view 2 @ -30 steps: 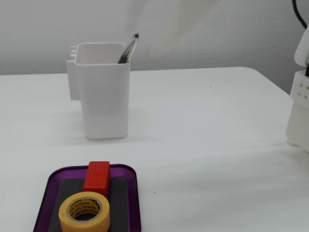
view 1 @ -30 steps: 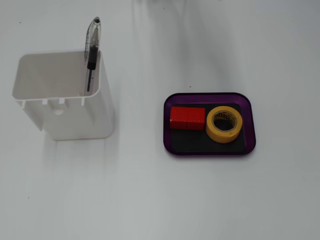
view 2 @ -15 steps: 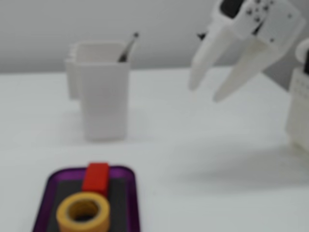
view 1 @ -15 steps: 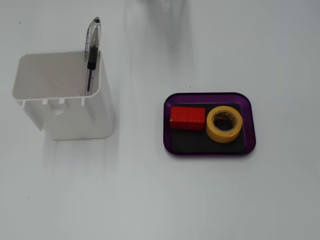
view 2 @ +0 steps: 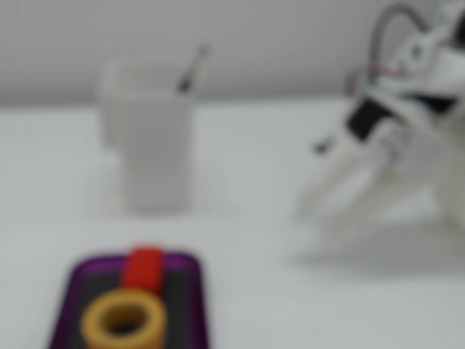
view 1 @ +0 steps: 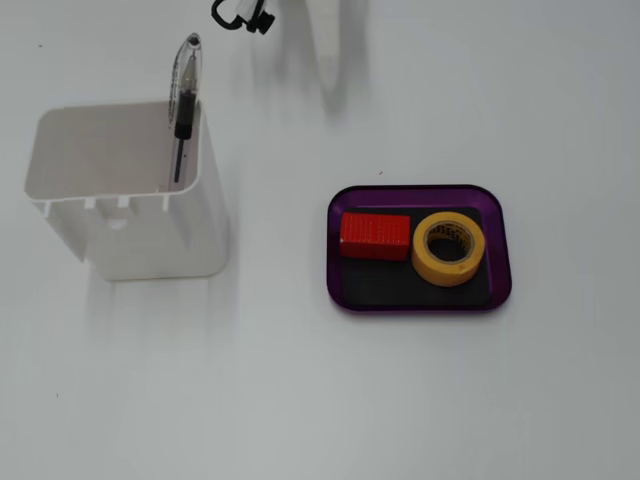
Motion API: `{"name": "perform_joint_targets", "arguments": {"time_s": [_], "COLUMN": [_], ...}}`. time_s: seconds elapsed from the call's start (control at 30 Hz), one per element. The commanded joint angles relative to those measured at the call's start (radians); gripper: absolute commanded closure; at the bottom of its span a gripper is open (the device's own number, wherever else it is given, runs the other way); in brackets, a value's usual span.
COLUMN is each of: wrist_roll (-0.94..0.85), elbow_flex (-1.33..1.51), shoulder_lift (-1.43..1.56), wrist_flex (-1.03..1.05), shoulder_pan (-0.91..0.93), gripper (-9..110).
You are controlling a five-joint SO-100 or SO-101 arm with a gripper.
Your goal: Pick up the yellow tape and place it in the box.
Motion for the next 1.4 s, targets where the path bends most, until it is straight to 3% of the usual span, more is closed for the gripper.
{"name": "perform_joint_targets", "arguments": {"time_s": [0.0,0.2,1.37], "wrist_roll": [0.003,0.005,-0.005], "elbow_flex": [0.025,0.098,0.104], "shoulder_lift": [0.066,0.063,0.063], "wrist_flex": [-0.006,-0.006,-0.018], "shoulder_pan": [0.005,0.006,0.003], "gripper": [91,103,102]}}
